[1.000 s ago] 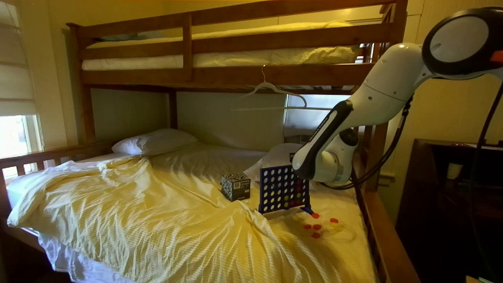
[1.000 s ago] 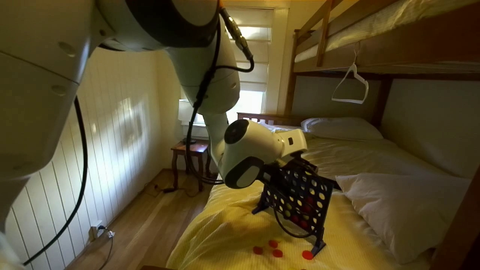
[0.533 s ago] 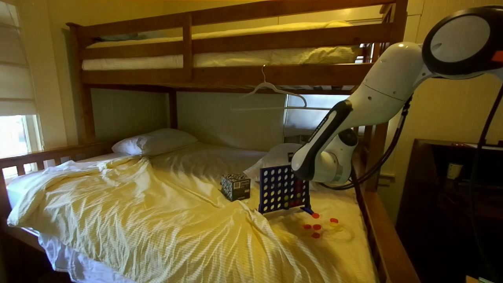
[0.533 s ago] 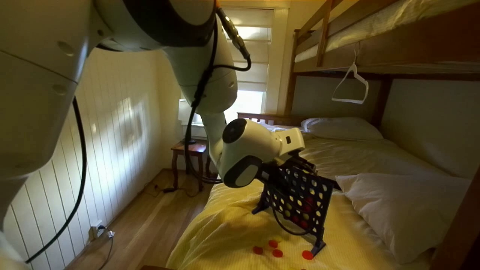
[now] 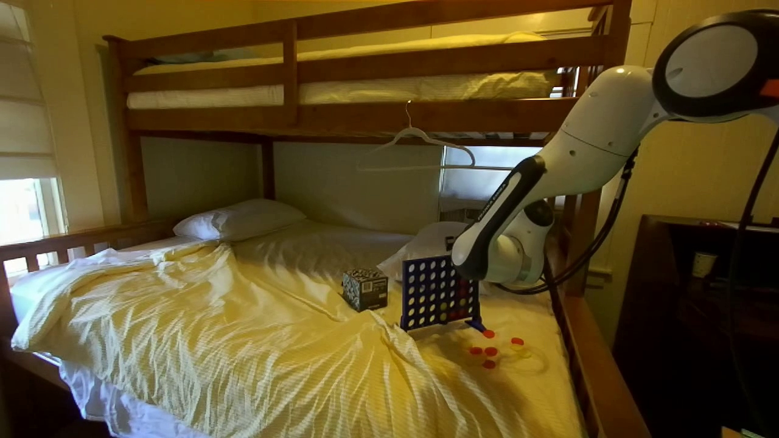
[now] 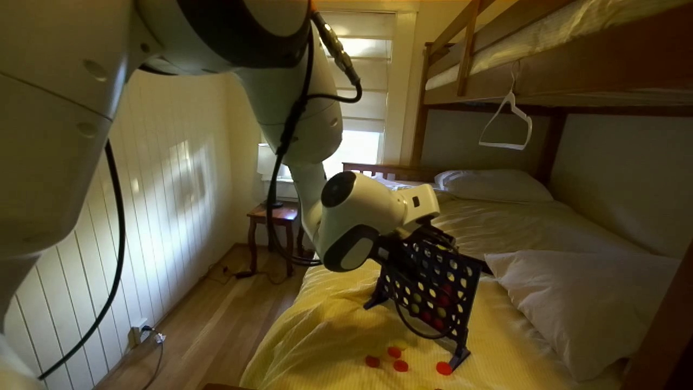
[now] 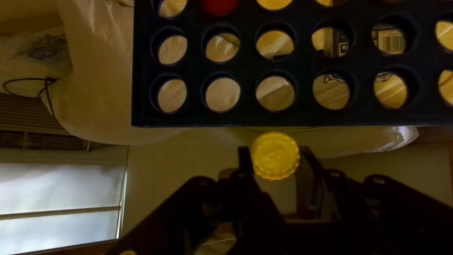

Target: Put one yellow chip in the blue gameboard.

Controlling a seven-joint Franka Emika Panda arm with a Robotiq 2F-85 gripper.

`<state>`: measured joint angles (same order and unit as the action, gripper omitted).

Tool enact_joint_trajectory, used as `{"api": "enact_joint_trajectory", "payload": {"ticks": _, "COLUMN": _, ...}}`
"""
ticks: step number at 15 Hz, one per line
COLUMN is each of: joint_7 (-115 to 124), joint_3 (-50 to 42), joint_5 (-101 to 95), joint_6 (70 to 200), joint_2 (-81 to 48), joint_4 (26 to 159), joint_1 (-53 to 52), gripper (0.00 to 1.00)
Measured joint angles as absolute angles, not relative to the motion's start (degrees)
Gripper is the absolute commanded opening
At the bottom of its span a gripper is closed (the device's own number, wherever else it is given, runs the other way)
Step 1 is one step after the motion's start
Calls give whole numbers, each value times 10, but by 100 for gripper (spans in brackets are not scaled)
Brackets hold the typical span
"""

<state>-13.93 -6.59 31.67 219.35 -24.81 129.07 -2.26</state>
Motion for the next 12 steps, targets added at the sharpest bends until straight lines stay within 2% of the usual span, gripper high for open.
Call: {"api": "enact_joint_trajectory", "payload": {"ticks": 12, "joint_7": -141, "joint_3": -68, "joint_5": 311, "joint_6": 2192, "joint_2": -256, "joint_4": 1288, "joint_1": -24, "gripper": 10}}
